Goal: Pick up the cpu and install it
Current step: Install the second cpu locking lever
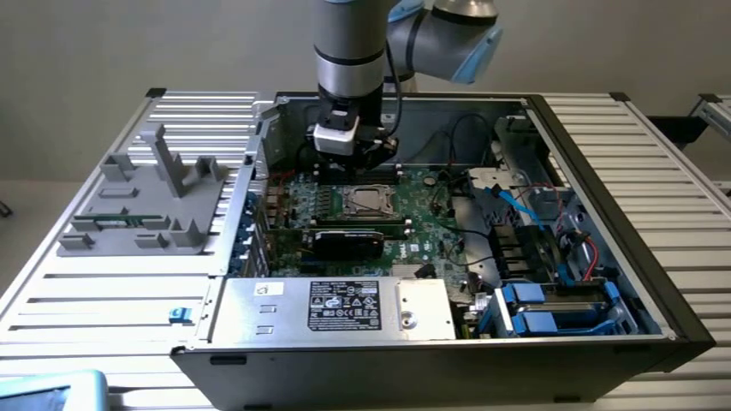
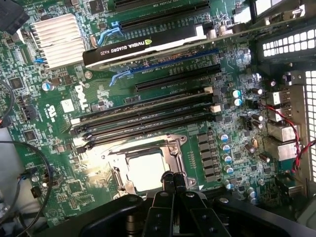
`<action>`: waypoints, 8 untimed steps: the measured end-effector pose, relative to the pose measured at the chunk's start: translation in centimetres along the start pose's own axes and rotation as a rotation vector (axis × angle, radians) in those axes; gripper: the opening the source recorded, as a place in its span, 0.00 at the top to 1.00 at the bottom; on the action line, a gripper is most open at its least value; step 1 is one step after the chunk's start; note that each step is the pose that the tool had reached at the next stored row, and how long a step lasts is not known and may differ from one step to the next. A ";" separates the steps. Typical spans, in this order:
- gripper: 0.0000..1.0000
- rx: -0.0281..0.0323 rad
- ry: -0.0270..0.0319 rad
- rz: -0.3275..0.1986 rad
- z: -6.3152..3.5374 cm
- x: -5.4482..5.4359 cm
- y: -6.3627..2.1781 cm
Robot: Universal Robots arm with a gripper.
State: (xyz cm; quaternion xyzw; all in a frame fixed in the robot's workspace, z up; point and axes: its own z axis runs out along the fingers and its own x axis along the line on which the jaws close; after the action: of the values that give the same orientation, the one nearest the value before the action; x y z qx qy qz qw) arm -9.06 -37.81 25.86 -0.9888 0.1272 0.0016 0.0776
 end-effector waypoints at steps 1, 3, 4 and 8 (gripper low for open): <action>0.89 0.0056 -0.0023 0.000 -0.03 0.1 0.19; 0.89 0.0169 -0.0066 0.001 -0.09 0.2 0.58; 0.89 0.0228 -0.0087 0.001 -0.12 0.2 0.77; 0.89 0.0456 -0.0171 0.002 -0.21 0.4 1.49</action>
State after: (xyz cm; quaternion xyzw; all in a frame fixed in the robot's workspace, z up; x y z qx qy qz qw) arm -9.06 -39.37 25.84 -0.9866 0.1276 0.0073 0.1013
